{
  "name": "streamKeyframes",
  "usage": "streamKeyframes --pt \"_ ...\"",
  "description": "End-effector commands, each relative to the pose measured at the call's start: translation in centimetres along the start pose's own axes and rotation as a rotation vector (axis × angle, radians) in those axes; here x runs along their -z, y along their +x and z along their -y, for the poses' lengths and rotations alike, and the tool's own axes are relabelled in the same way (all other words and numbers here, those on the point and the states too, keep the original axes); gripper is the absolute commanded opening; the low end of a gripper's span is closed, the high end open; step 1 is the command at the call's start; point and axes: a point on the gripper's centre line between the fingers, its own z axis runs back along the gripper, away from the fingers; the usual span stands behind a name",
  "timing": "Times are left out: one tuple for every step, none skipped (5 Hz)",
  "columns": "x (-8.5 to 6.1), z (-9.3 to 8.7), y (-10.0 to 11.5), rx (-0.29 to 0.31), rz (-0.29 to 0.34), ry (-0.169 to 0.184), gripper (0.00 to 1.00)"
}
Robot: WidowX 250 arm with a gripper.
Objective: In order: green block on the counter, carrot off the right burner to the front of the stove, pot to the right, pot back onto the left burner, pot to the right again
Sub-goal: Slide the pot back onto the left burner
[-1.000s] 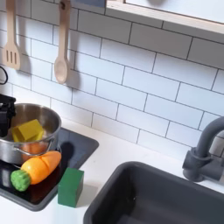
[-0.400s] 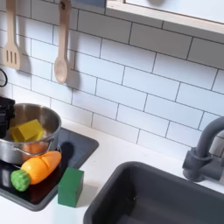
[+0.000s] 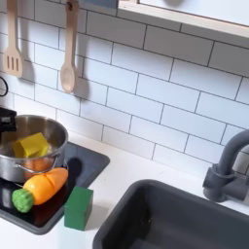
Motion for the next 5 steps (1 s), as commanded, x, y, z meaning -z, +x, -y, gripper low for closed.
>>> streamKeyframes --pt "-0.03 -0.08 0.07 -0.002 0.006 0.003 0.00" --pt "-0.06 0.00 0.02 0.002 0.004 0.002 0.00" --pt "-0.13 -0.22 0.16 -0.006 0.007 0.001 0.00" --pt "-0.11 -0.32 0.15 -0.011 0.007 0.005 0.00" --pt "-0.26 -0.78 0.21 -0.037 0.010 0.001 0.00"
